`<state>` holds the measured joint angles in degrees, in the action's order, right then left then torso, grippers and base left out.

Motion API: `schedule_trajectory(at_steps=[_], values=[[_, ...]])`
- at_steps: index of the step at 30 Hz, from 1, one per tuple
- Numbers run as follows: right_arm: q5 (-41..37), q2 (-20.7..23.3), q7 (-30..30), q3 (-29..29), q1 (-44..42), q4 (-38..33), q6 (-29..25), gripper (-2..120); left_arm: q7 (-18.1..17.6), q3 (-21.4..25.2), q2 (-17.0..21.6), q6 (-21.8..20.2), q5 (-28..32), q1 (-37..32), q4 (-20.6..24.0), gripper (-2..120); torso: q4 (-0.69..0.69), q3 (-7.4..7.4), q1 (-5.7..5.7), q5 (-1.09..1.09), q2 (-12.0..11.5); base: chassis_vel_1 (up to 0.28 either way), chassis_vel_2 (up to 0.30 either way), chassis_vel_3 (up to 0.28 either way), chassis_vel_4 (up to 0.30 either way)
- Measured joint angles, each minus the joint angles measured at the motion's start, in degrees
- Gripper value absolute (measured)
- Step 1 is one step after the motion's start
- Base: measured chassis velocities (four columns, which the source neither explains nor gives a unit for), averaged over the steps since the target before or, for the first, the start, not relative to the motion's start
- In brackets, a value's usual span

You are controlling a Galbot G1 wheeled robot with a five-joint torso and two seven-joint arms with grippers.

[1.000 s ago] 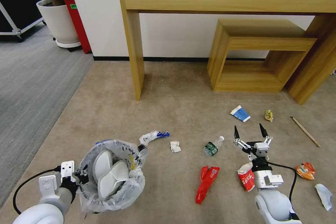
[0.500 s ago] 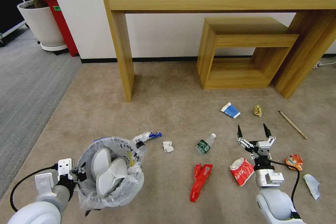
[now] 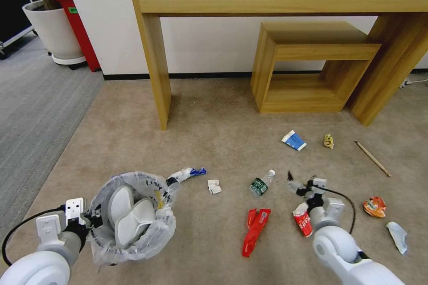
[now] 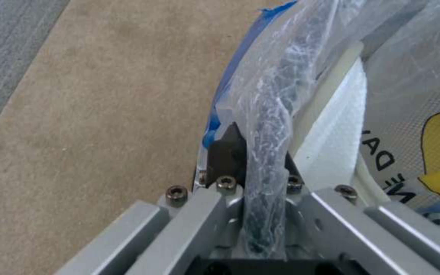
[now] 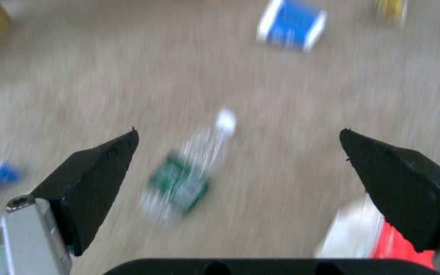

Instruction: Pick up the trash bin and place the garbage on the floor into it.

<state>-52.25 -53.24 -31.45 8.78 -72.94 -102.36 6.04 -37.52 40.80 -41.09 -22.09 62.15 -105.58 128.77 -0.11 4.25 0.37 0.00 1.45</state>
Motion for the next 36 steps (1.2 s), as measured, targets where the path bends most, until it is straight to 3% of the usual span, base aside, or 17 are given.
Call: schedule_trajectory(at_steps=[9,17,24,30,36], values=[[-9.0,3.1,-11.1,-2.7,-0.3,-6.3,11.6,100,-0.8,-2.6,-1.0,-0.1,-2.2,0.8,-2.4,0,-0.02,0.00,0.00,0.00,0.0,0.000,0.000,0.000,0.000],[-11.7,5.9,-10.3,-3.3,1.2,-5.7,14.5,100,-0.7,-3.3,-2.1,-0.1,-3.2,1.0,-4.0,0,-0.01,0.00,0.00,0.01,0.0,0.000,0.000,0.000,0.000],[-13.2,8.9,-4.7,-5.8,3.8,-4.4,19.1,100,-0.7,-3.1,-1.9,-0.1,-3.2,1.0,-4.8,0,-0.01,0.00,0.00,0.00,0.0,0.000,0.000,0.000,0.000],[-12.5,7.0,-4.5,-9.3,6.0,-2.3,20.7,100,-1.2,-3.6,-1.9,0.0,-3.3,0.8,-4.9,0,-0.01,0.00,0.00,0.03,0.0,0.000,0.000,0.000,0.000],[-11.4,3.6,-5.3,-9.2,6.5,0.3,20.8,100,-1.4,-3.8,-2.5,0.1,-3.6,0.5,-4.8,0,0.00,0.00,0.00,0.03,0.0,0.000,0.000,0.000,0.000]])
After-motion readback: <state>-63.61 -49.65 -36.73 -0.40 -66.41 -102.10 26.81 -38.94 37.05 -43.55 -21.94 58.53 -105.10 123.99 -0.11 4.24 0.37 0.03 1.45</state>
